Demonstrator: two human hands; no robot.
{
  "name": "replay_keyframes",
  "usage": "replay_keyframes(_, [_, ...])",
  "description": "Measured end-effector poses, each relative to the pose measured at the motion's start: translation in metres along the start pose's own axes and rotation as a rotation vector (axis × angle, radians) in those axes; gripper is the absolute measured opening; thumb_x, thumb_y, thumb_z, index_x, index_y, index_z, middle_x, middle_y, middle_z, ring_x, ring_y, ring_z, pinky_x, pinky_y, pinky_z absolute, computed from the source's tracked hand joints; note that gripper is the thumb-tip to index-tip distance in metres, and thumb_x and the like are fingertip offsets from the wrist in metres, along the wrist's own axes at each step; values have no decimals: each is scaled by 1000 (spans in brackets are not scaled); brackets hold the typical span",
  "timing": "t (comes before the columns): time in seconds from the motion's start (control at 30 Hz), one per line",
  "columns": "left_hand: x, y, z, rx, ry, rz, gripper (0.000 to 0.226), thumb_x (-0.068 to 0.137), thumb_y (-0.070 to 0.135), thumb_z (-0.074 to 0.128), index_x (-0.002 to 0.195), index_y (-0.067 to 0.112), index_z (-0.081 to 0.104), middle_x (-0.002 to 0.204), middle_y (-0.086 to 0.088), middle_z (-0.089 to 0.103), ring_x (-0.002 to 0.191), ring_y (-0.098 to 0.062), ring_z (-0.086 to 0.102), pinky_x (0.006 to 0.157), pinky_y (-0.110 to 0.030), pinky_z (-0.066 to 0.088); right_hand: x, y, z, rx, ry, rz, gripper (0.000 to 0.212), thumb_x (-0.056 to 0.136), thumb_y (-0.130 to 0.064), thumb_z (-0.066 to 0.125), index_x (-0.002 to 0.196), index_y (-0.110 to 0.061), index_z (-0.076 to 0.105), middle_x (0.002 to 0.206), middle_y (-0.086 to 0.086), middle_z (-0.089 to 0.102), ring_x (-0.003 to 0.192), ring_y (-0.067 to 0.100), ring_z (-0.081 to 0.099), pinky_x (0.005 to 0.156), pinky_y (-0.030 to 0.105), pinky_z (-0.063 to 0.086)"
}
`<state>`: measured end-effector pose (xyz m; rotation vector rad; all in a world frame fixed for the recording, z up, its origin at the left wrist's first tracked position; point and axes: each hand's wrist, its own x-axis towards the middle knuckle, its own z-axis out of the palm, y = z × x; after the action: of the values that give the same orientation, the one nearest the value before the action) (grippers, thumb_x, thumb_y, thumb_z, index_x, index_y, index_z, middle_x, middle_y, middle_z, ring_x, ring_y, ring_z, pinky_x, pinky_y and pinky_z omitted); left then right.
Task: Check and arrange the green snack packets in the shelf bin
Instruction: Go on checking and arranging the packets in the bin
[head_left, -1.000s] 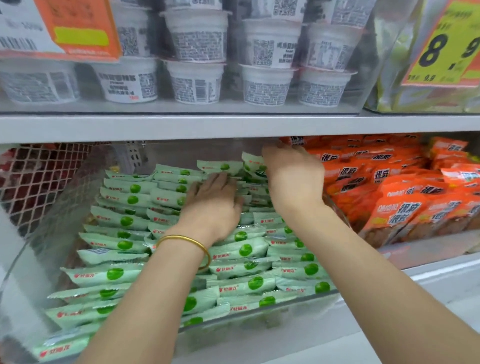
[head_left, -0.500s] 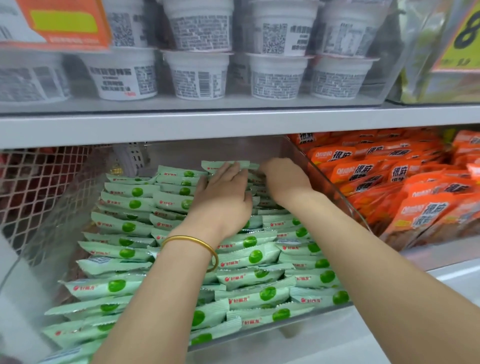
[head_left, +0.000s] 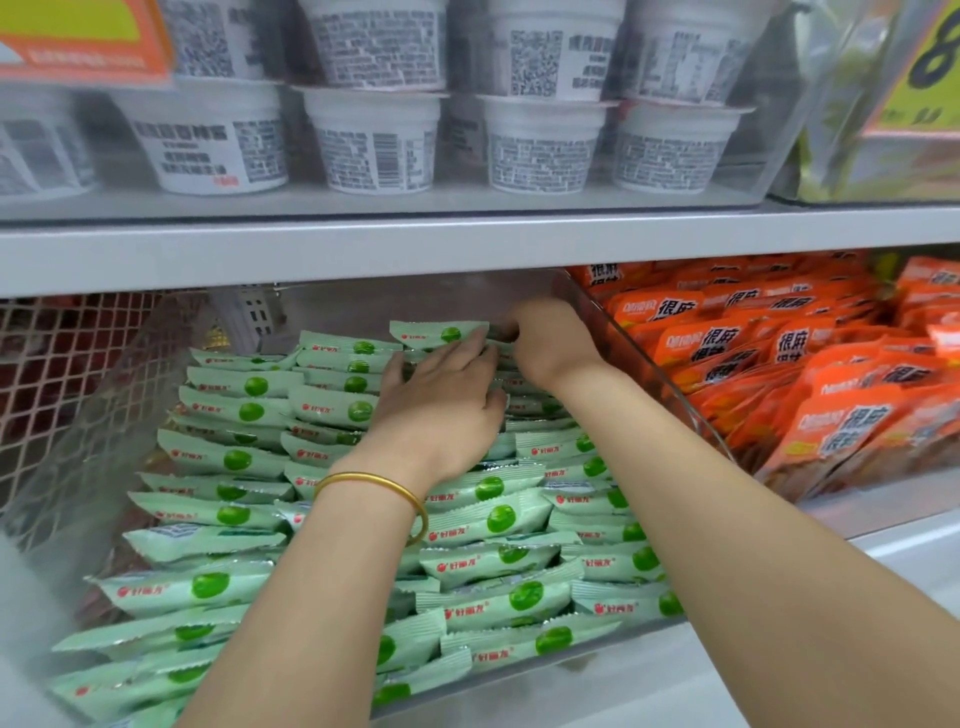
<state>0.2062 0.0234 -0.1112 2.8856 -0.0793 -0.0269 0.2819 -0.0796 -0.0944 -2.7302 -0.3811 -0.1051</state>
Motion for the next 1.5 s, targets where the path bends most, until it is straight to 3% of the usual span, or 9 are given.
replay_keyframes(0.27, [0, 0, 0, -37, 75, 6, 49, 101, 36, 26, 149, 25, 23, 159, 7, 11, 145, -12, 9, 118, -43, 2, -27, -7, -17, -24, 132, -31, 43, 86, 8, 42, 125, -6, 53, 129, 14, 53, 116, 28, 53, 94, 33, 46])
replay_keyframes(0.37, [-7, 1, -12, -223, 291, -10, 48, 98, 28, 43, 144, 17, 34, 150, -5, 34, 137, -21, 31, 111, -29, 23, -50, -7, -21, 40, 231, -128, 60, 74, 15, 44, 129, -7, 50, 136, 12, 46, 118, 30, 49, 96, 38, 44])
replay_keyframes(0.5, [-31, 9, -22, -433, 503, 25, 57, 87, 24, 64, 138, 11, 41, 134, -7, 45, 126, -19, 38, 85, -6, 20, -90, -3, -37, 104, 368, -258, 64, 70, 19, 40, 126, -7, 55, 134, 10, 49, 120, 31, 49, 100, 39, 40])
replay_keyframes(0.57, [-45, 13, -23, -457, 526, 77, 57, 84, 23, 67, 135, 12, 43, 127, -2, 49, 123, -16, 41, 89, -9, 24, -109, 0, -44, 122, 371, -320, 60, 73, 18, 40, 124, -8, 57, 130, 9, 52, 119, 27, 50, 101, 34, 39])
replay_keyframes(0.67, [-67, 15, -26, -586, 493, 98, 45, 85, 19, 67, 127, 17, 52, 122, 3, 59, 115, -13, 53, 101, -27, 40, -133, 2, -48, 264, 444, -443, 54, 69, 14, 37, 113, -1, 64, 118, 13, 60, 111, 23, 56, 99, 20, 35])
replay_keyframes(0.87, [-104, 30, -37, -792, 462, 98, 16, 93, 12, 56, 109, 12, 60, 96, -1, 69, 80, -7, 65, 60, -12, 49, -155, 16, -49, 532, 468, -379, 34, 88, 0, 52, 107, -22, 70, 120, 0, 49, 107, 13, 51, 98, 25, 40])
replay_keyframes(1.1, [-111, 43, -36, -1030, 393, 87, 22, 96, 14, 51, 117, 11, 53, 95, -11, 70, 78, -16, 64, 64, -34, 52, -161, 17, -50, 956, 163, -302, 33, 92, -11, 56, 119, -30, 60, 121, -18, 58, 103, -7, 55, 86, 8, 42])
replay_keyframes(1.27, [-106, 36, -30, -1114, 154, 136, 56, 82, 7, 67, 129, 21, 41, 115, 6, 66, 86, -14, 70, 62, -29, 57, -152, 24, -44, 1100, 135, -242, 34, 89, -6, 60, 114, -29, 63, 120, -6, 63, 102, 9, 63, 87, 28, 52])
replay_keyframes(1.5, [-102, 25, -29, -1053, 148, 162, 66, 81, 2, 68, 136, 21, 36, 122, 7, 61, 101, -9, 66, 83, -25, 54, -147, 23, -35, 1213, 87, -211, 33, 96, -3, 45, 111, -26, 63, 118, 2, 65, 105, 20, 63, 84, 37, 54])
